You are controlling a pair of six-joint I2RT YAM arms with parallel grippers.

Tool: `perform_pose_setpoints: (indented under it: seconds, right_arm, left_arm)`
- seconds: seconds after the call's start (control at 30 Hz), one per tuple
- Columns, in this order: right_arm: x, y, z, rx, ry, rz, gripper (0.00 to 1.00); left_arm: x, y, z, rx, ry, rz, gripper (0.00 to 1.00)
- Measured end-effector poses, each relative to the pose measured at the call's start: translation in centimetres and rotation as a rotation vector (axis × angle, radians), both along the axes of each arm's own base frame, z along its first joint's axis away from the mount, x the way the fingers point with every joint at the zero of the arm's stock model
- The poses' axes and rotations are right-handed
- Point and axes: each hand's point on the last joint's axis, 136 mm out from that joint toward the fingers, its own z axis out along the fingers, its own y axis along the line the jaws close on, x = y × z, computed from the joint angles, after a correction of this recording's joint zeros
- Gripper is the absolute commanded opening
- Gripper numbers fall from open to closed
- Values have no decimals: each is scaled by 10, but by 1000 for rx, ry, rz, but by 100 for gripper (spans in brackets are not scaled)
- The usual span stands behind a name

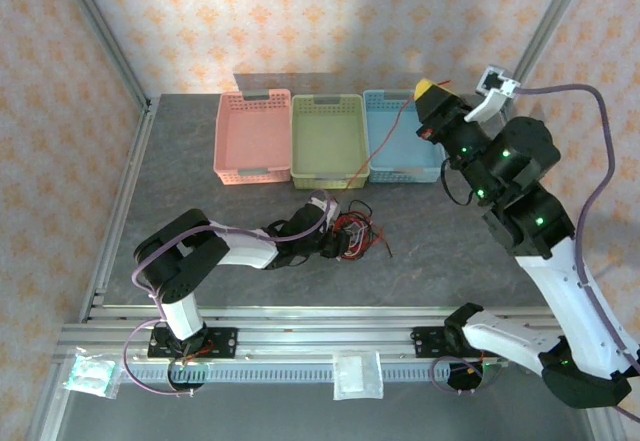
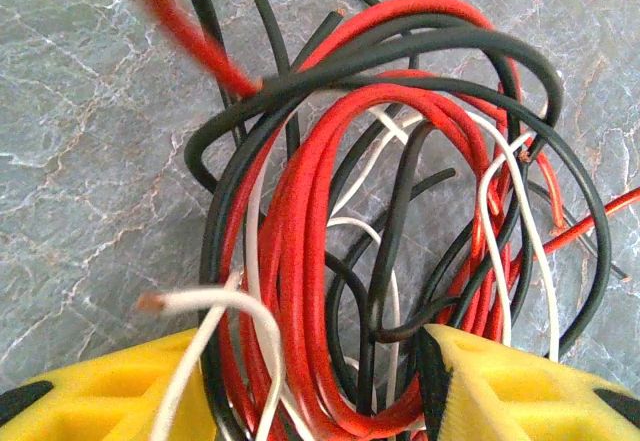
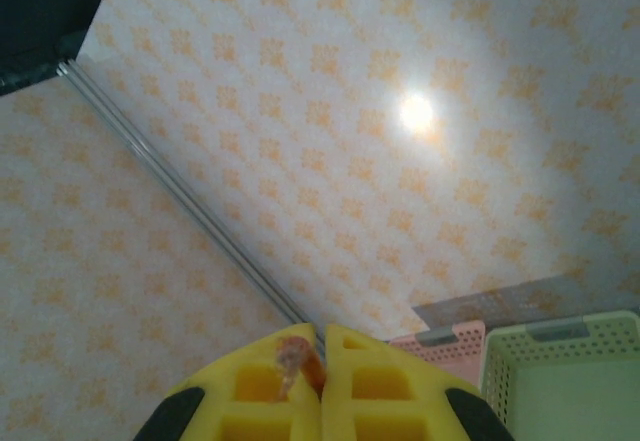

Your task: Untangle the cables

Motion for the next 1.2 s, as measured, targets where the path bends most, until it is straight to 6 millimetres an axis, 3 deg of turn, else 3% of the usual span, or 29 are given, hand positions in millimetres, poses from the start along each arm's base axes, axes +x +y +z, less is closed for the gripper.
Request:
perform_pose_setpoints:
  seconds: [0.27, 0.6, 0.77, 1.07, 1.2]
  right_arm:
    - [-12, -20, 39, -12, -77, -75, 0]
    - [-2, -24, 36, -62, -59, -132, 0]
    - [0, -27, 46, -79, -72, -157, 0]
    - [-13, -42, 88, -75, -166, -209, 0]
    - [-11, -45, 92, -87, -173, -230, 0]
  left_arm:
    - [-2, 3, 0, 0, -3, 3, 56]
    - [-2, 4, 13, -15, -23, 8, 58]
    - [2, 6, 27, -28, -53, 24, 57]
    - [-10, 19, 7, -1, -6, 41, 57]
    - [-11, 19, 6, -1, -3, 43, 60]
